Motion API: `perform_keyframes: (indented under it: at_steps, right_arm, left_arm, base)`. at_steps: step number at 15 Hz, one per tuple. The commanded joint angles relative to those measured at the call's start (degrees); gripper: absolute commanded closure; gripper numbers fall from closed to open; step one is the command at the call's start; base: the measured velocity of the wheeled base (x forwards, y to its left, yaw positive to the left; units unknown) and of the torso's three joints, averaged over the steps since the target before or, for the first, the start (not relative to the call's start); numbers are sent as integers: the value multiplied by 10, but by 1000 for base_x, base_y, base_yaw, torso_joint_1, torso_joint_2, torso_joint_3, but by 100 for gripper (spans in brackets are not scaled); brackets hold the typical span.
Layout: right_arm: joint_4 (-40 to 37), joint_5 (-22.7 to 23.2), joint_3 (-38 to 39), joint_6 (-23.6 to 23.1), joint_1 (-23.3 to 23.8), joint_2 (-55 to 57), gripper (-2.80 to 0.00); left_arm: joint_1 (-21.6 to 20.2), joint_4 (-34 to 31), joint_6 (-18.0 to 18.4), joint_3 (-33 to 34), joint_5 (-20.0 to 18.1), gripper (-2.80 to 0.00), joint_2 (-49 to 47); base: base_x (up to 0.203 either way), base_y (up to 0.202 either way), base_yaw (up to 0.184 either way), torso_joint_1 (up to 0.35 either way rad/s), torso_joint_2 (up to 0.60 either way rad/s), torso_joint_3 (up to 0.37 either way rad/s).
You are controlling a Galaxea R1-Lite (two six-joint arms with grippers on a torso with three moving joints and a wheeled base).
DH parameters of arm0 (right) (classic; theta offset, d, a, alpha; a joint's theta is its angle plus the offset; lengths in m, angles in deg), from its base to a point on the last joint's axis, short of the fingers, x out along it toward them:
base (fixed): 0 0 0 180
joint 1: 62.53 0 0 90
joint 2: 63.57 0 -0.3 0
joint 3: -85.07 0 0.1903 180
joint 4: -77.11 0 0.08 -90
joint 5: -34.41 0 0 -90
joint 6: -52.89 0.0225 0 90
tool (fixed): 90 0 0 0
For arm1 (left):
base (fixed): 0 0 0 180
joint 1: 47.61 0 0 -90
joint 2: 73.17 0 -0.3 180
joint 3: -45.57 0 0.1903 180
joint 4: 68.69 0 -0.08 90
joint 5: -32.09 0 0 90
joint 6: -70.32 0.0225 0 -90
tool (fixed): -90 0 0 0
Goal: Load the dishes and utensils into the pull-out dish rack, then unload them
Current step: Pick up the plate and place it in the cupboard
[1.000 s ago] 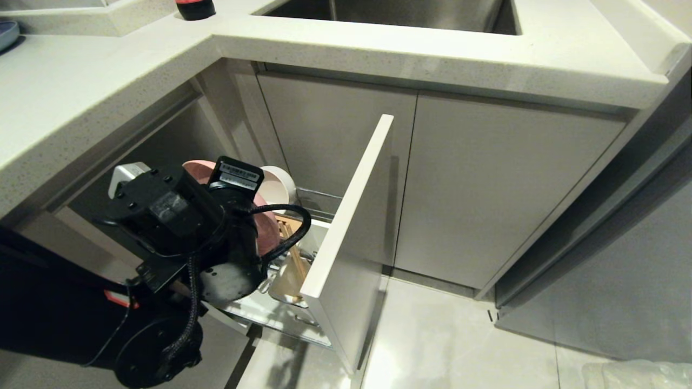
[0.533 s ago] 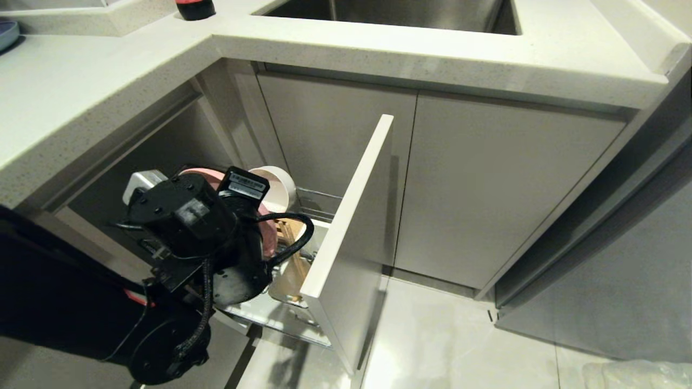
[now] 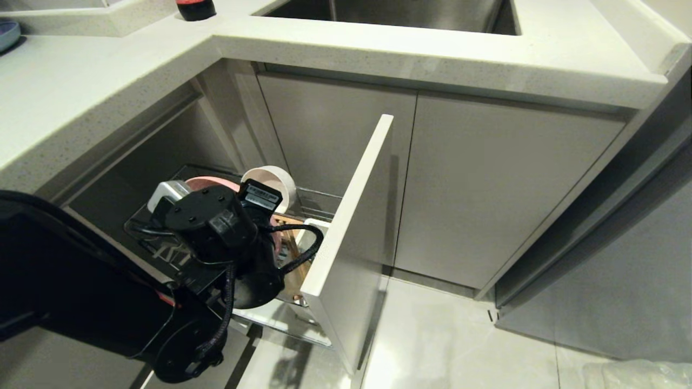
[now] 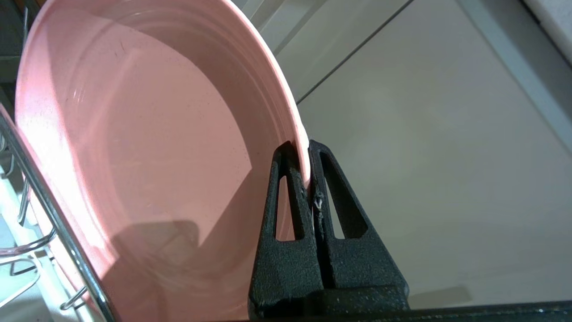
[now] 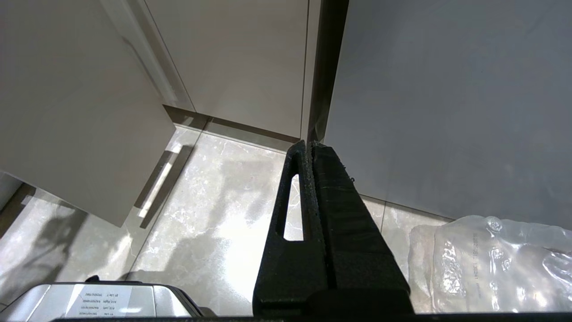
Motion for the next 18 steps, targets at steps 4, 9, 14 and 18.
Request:
perform_keyframes:
  at_steps: [4, 9, 14, 18]
  right_arm:
    - [0, 0, 0, 0, 0, 0, 0]
    - [0, 0, 0, 0, 0, 0, 0]
    - [0, 0, 0, 0, 0, 0, 0]
    - [0, 0, 0, 0, 0, 0, 0]
  left_arm:
    - [0, 3, -3, 1, 3, 0, -17]
    - [0, 3, -4, 5, 4, 0, -18]
    - [0, 3, -7, 8, 4, 0, -31]
    - [0, 3, -8, 8, 4, 0, -38]
  base:
    - [0, 0, 0, 0, 0, 0]
    - [0, 0, 0, 0, 0, 0]
    - [0, 0, 0, 0, 0, 0]
    - [0, 0, 0, 0, 0, 0]
